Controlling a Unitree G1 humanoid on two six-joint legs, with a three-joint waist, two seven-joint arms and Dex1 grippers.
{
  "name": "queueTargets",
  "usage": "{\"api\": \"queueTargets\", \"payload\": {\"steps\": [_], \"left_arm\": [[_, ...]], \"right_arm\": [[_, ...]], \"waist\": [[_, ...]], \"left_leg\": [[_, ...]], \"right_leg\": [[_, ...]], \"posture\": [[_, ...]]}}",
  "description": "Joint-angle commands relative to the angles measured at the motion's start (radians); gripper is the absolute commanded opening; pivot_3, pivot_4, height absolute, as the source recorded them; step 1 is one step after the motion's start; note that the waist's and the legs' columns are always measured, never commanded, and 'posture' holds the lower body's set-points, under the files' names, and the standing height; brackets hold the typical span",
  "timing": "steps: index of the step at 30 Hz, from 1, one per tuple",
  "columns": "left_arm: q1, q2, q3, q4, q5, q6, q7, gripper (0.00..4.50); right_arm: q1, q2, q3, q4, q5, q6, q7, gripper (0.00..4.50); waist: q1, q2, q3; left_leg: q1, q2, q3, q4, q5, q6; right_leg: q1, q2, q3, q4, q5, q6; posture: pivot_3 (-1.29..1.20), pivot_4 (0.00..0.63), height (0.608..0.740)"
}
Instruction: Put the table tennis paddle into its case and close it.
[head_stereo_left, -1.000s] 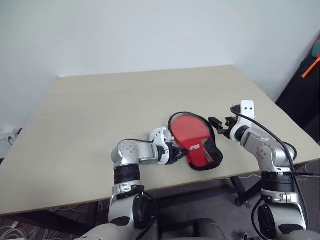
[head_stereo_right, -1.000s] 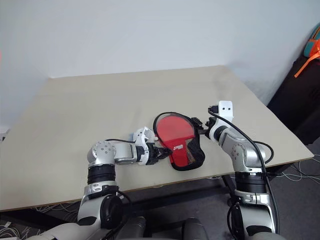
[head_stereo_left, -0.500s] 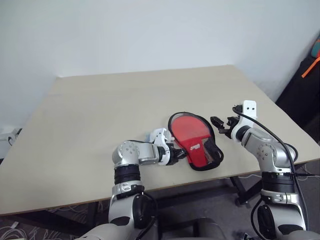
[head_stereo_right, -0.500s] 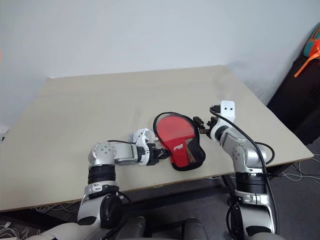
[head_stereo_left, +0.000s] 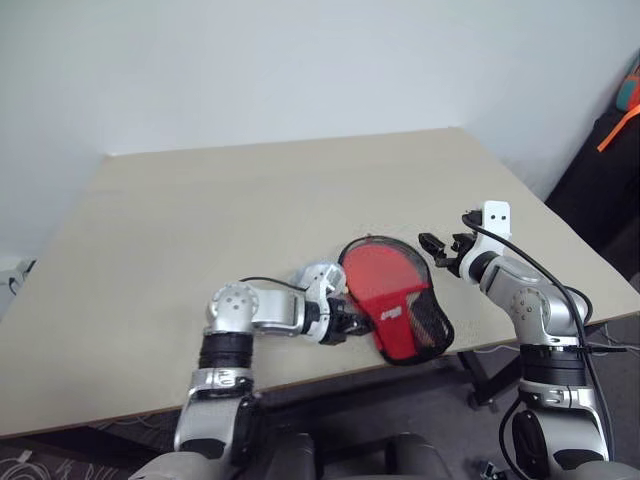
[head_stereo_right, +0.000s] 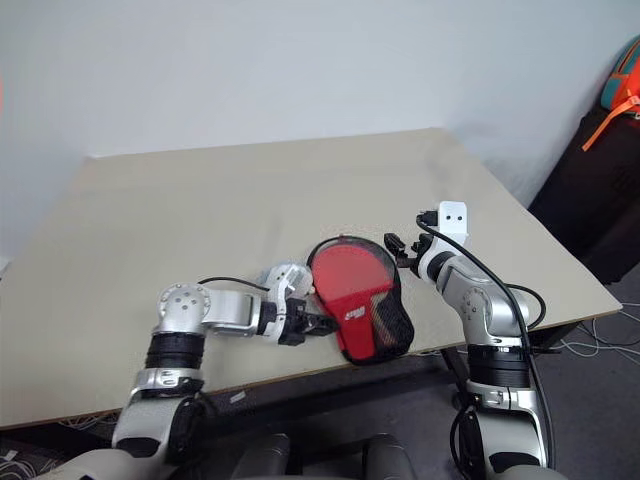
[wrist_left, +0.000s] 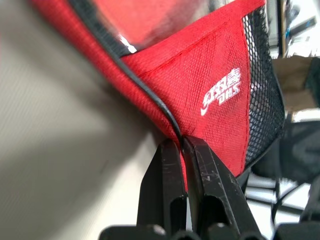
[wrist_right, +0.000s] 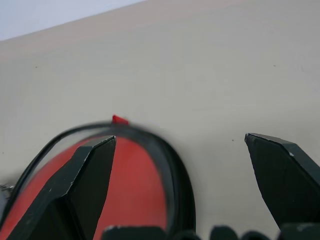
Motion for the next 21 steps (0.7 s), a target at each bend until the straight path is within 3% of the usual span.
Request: {"api": "queueTargets", "payload": {"steps": [1,4,9,16,19,21], "left_arm": [[0.015,0.084,-0.072,-0.023,-0.209,0.017,0.069,0.05],[0.026,0.127,-0.097,-0.035,-0.313,0.017,0.146,0.05],[0.037,0.109,-0.162,-0.036,-0.448,-0.014,0.26,0.05],[0.022,0.111,-0.186,-0.129,-0.424,-0.081,0.273,0.05],[0.026,0.145,-0.165,-0.173,-0.409,-0.106,0.258,0.65],[0.021,0.182,-0.159,-0.189,-0.419,-0.109,0.247,1.33]], "right_arm": [[-0.019,-0.002,-0.001,-0.056,-0.001,-0.013,0.002,4.5],[-0.018,-0.004,-0.001,-0.06,-0.001,-0.011,0.004,4.5],[-0.019,0.003,0.007,-0.072,0.006,-0.002,0.01,4.5],[-0.013,0.007,0.03,-0.091,0.003,0.005,0.021,4.5],[-0.006,0.009,0.04,-0.097,0.001,0.006,0.025,4.5],[-0.001,0.012,0.048,-0.099,-0.001,0.006,0.027,4.5]], "waist": [[0.0,0.0,0.0],[0.0,0.0,0.0],[0.007,0.0,0.0],[0.006,0.0,0.0],[0.006,0.0,0.0],[0.006,0.0,0.0]], "left_leg": [[0.0,0.0,0.0,0.0,0.0,0.0],[0.0,0.0,0.001,0.0,-0.001,-0.002],[0.0,0.0,0.001,0.001,-0.001,-0.004],[0.0,0.0,0.001,0.0,-0.001,-0.005],[0.0,0.0,0.001,0.0,-0.001,-0.005],[0.0,0.0,0.001,0.0,-0.001,-0.005]], "right_leg": [[0.0,0.0,0.0,0.0,0.0,0.0],[0.0,0.0,0.0,0.0,0.0,0.0],[0.001,0.0,0.0,0.0,0.0,-0.001],[0.0,0.0,0.0,0.0,-0.001,-0.003],[0.0,0.0,0.0,0.0,-0.001,-0.003],[0.0,0.0,0.0,0.0,-0.001,-0.003]], "posture": [[0.0,0.0,0.74],[0.0,0.0,0.74],[0.0,0.0,0.74],[0.0,0.0,0.74],[0.0,0.0,0.74],[0.0,0.0,0.74]]}}
